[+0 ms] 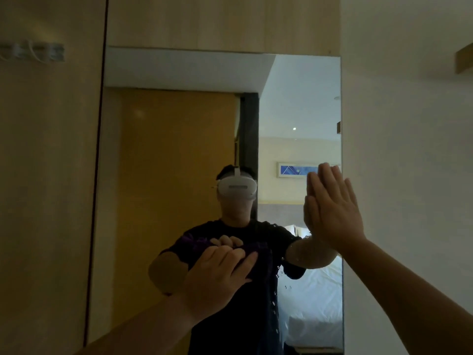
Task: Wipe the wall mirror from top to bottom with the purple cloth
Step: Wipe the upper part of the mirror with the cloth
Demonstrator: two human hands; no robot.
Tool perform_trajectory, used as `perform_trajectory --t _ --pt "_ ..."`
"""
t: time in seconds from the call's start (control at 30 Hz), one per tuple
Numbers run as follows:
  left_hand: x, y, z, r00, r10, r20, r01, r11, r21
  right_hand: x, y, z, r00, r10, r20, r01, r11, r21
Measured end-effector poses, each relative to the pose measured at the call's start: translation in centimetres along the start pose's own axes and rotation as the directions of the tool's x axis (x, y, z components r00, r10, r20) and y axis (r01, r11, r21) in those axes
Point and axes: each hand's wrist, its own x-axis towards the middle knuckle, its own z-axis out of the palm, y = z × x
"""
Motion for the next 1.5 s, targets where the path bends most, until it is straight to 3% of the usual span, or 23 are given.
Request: perform_trajectory --t 0.27,0.37,0.43,0.5,0.57,0.67,0.83,1.13,1.27,1.37,1.5 --pt "21.0 -10.1 0.0 0.914 -0.295 -0.278 0.305 0.952 -0.009 -0.1 0.8 1.5 0.999 -0.015 -0.051 0.015 1.000 0.006" --pt "28.9 -13.1 -0.2 0.903 -0.330 -0.274 0.356 0.934 0.046 -0.1 1.1 2.0 0.996 -0.027 -0.083 0.033 0.997 0.073" --pt "31.4 -12.9 0.9 0.919 -0.348 -0.186 0.365 0.929 0.065 0.0 1.2 1.9 0.990 -0.024 -0.138 0.050 0.980 0.190" --pt "31.0 -11.5 2.6 0.942 -0.295 -0.160 0.314 0.944 0.106 -0.1 2.1 1.4 0.975 0.038 -0.219 0.030 0.953 0.301" --pt "29.0 -9.9 3.6 0.958 -0.231 -0.172 0.251 0.962 0.106 -0.4 4.6 0.9 0.953 0.122 -0.277 -0.038 0.956 0.289" --pt "25.6 -6.8 3.3 0.975 -0.154 -0.161 0.166 0.984 0.065 -0.7 9.7 0.9 0.943 0.251 -0.217 -0.206 0.955 0.212" --pt "15.2 2.5 3.4 0.996 -0.091 -0.011 0.091 0.996 0.021 -1.4 11.4 1.6 0.972 0.196 -0.128 -0.196 0.980 0.008" --pt "8.1 7.8 3.6 0.999 -0.032 -0.029 0.033 0.999 0.036 -1.7 11.6 0.9 0.976 0.214 -0.028 -0.215 0.975 -0.048" --pt "11.2 6.1 3.4 0.997 -0.066 -0.045 0.062 0.995 -0.083 -1.7 11.8 0.9 0.978 0.206 0.012 -0.205 0.976 -0.078" --pt "17.9 2.9 3.2 0.970 -0.194 -0.149 0.171 0.973 -0.154 -1.8 11.9 1.0 0.978 0.208 0.029 -0.205 0.974 -0.096" --pt "28.9 -2.6 3.6 0.936 -0.250 -0.247 0.255 0.967 -0.015 -1.9 12.1 1.1 0.980 0.196 0.033 -0.191 0.975 -0.115"
